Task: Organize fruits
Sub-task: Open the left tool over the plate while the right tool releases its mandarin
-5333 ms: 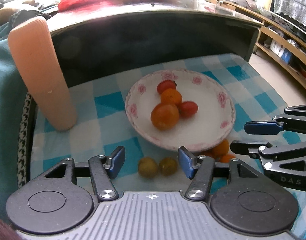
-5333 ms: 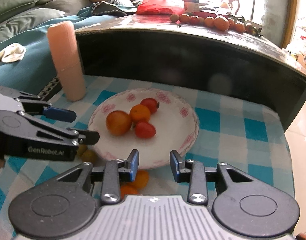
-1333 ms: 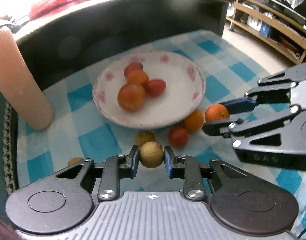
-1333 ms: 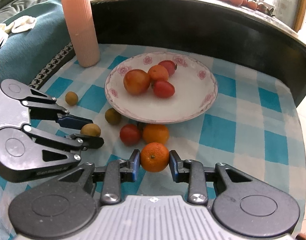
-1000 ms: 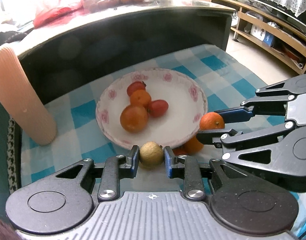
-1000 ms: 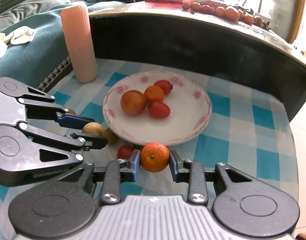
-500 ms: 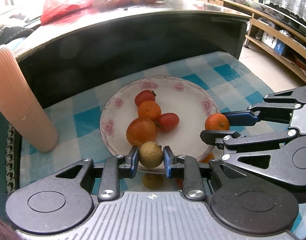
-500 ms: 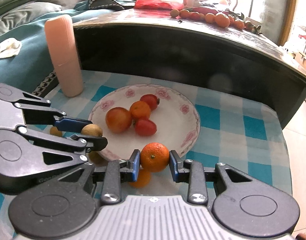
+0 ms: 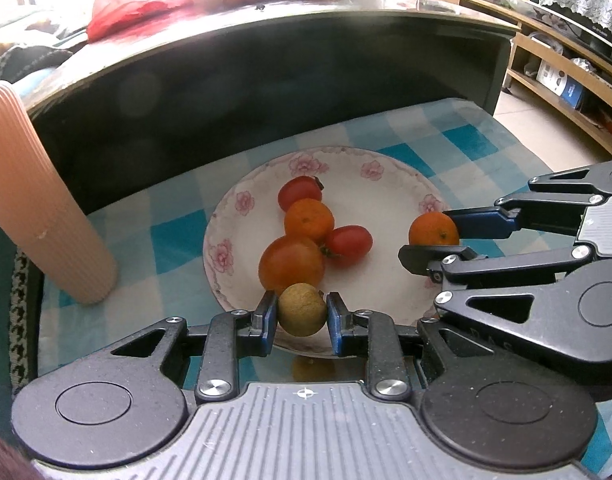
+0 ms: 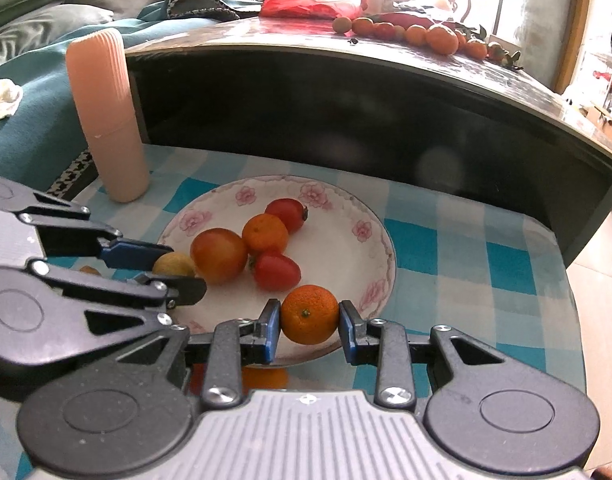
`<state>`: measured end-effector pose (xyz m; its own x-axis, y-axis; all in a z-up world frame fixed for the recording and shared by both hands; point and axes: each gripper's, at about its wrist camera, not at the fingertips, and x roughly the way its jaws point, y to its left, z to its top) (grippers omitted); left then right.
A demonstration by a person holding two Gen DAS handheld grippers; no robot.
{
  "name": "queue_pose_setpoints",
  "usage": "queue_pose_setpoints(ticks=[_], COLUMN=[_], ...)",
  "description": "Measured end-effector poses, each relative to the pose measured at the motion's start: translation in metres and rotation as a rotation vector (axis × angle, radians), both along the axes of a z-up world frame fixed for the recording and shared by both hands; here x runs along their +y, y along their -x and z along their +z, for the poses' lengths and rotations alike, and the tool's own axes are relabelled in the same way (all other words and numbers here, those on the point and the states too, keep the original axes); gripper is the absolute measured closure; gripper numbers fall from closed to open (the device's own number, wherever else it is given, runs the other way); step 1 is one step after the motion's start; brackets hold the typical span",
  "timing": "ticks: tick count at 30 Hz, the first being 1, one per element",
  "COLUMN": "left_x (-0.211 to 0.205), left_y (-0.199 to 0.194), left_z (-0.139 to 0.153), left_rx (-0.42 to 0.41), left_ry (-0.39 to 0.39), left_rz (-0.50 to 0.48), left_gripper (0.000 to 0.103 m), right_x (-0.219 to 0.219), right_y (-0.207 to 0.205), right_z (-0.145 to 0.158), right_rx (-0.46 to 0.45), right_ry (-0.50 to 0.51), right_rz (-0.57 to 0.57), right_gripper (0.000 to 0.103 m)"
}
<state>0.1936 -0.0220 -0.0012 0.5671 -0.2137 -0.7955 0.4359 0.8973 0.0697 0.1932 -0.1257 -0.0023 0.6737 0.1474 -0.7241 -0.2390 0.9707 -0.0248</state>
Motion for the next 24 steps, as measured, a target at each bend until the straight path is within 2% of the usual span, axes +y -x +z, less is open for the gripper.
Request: queue_pose_setpoints(ticks=[17, 24], left_x=[0.001, 0.003], left_y=[-0.005, -0.006], left_z=[-0.006, -0.005], left_rx=[0.002, -0.002], left_ry=[-0.011, -0.011], left_rz=[0.021, 0.029], left_gripper=[0.07, 0.064], right_x=[0.003, 0.003], right_y=[-0.01, -0.012], right_z=[-0.009, -0.01], right_rx=[0.015, 0.016], right_ry=[0.02, 0.011], right_rz=[0.005, 0.0], right_gripper=[0.056, 0.056])
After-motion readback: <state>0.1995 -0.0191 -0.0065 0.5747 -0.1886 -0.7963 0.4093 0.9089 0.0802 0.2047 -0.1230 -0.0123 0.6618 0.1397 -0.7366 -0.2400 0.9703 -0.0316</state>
